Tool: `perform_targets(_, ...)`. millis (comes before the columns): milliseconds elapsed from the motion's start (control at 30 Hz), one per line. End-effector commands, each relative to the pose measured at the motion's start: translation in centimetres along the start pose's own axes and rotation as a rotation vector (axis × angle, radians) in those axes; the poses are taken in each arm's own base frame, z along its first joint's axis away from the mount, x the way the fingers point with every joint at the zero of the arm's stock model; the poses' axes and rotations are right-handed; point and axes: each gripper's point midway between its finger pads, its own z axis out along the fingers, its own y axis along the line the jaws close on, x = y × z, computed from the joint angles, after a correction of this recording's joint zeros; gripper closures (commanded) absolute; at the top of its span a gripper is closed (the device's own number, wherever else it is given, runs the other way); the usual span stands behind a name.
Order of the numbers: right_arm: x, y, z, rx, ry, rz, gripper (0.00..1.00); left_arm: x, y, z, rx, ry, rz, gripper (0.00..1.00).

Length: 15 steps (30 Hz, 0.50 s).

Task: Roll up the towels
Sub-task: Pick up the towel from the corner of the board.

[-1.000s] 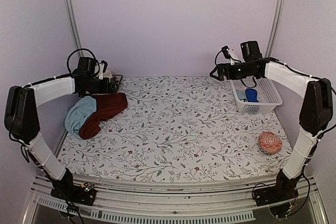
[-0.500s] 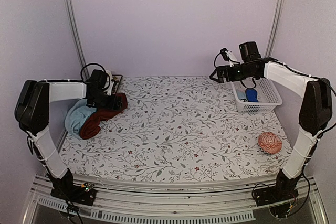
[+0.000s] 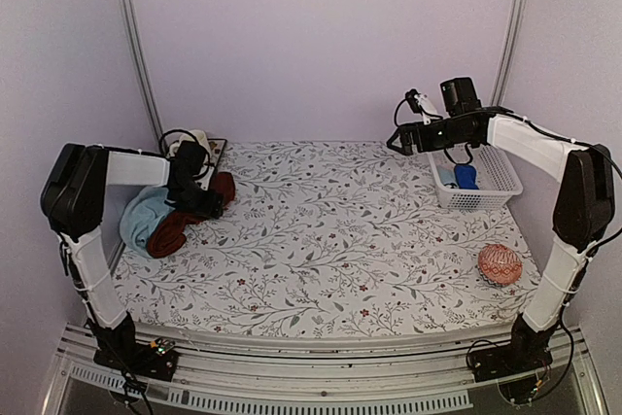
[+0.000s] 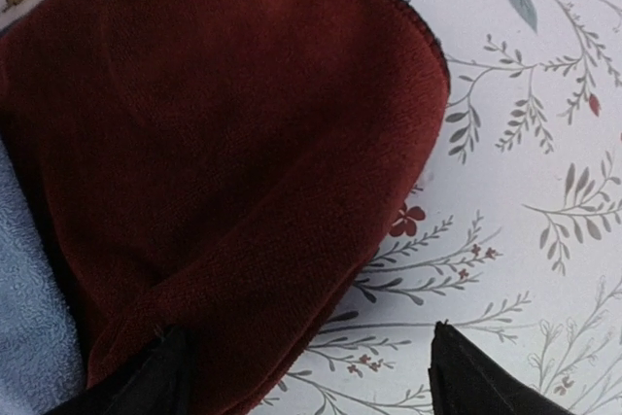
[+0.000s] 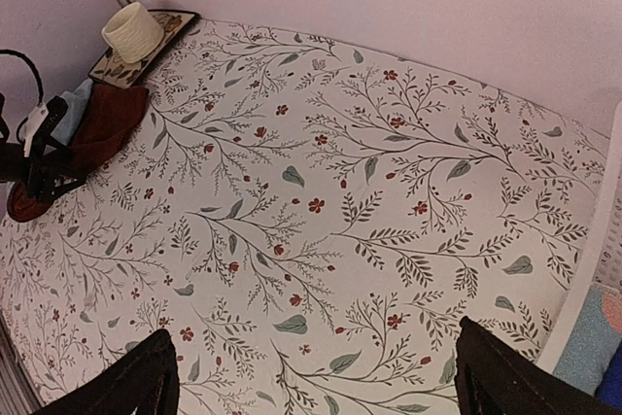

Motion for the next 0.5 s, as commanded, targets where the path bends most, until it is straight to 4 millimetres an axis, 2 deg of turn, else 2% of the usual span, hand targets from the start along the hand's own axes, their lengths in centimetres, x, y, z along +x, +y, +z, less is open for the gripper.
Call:
perform_targets(0,-0.6,0.3,-0.3,0.005,-0.008,-0.023,0.01,0.1,0.5,0.7,-0.056,0.027,0.032,0.19)
perform_targets(100,-0.5,0.4,-0.2,0.005,-0.006,-0.026,0.01,0.3,0.9,1.2,-0.08,0.038,0.028,0.27)
perform_targets(167,-0.4,0.3,-0.1,0.007,-0.002,-0.027,0.01,0.4,1.3,1.4,-0.107,0.043,0.024,0.37)
perform_targets(233,-0.3,0.4,0.0,0.006,0.0,-0.029,0.01,0.4,1.8,1.3,-0.132,0.044,0.021,0.5)
perform_targets(367,-0.3,0.5,0.0,0.006,0.001,-0.031,0.01,1.1,3.1,1.4,-0.188,0.063,0.011,0.81)
perform_targets(467,-0.2,0.6,0.1,0.006,0.005,-0.032,0.01,2.1,4.6,1.0,-0.235,0.083,-0.011,1.0)
